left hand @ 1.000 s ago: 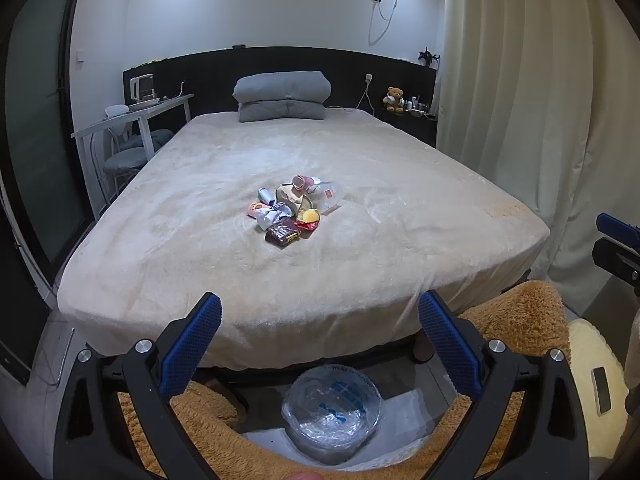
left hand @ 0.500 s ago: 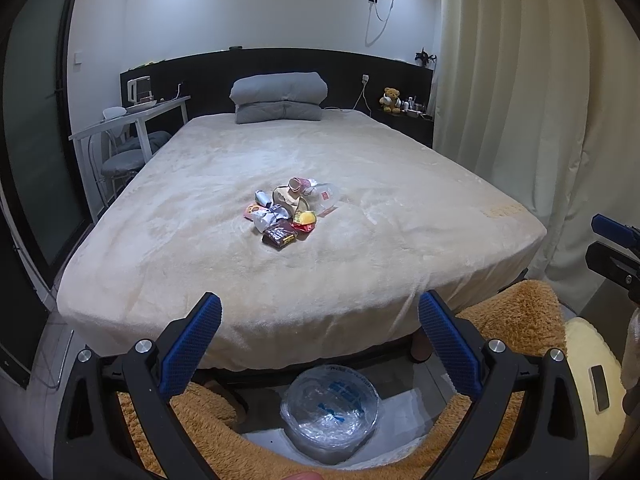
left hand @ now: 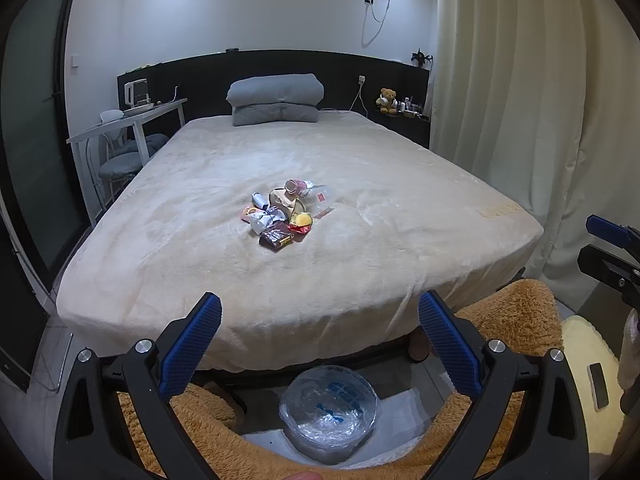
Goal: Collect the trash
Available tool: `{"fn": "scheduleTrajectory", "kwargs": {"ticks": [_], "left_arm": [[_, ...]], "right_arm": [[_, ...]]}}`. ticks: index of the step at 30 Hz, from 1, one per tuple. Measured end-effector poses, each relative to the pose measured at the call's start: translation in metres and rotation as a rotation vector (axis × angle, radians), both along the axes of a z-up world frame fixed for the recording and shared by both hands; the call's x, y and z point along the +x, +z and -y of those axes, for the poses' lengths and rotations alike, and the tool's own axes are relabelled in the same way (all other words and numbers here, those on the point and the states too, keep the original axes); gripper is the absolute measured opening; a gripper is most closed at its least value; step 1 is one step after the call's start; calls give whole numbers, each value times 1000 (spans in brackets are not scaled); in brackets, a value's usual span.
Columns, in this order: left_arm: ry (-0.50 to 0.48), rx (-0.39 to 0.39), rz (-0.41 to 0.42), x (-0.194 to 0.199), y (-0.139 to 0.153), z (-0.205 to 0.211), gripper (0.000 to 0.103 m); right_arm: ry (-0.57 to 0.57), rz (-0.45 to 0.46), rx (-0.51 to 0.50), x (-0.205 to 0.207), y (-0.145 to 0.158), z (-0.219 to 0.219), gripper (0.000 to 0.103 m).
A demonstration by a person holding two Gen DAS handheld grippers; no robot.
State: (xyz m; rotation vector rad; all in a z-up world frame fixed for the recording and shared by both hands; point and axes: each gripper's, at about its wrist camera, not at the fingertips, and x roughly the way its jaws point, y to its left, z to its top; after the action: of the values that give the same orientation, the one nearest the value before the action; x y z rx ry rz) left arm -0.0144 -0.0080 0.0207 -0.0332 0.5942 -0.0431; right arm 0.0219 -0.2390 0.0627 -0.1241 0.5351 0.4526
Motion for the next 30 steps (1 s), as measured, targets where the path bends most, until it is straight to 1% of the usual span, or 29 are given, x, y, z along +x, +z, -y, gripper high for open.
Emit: {"fn": "scheduleTrajectory", "kwargs": {"ticks": [25,30], "left_arm": [[-6,1,1,-2,2,4,97],[-7,-5,-11,1,-2,2,97]], "right_arm": [[6,-7,-2,0,0,-1,99],[14,-32,-3,5,-6,-4,99]]}}
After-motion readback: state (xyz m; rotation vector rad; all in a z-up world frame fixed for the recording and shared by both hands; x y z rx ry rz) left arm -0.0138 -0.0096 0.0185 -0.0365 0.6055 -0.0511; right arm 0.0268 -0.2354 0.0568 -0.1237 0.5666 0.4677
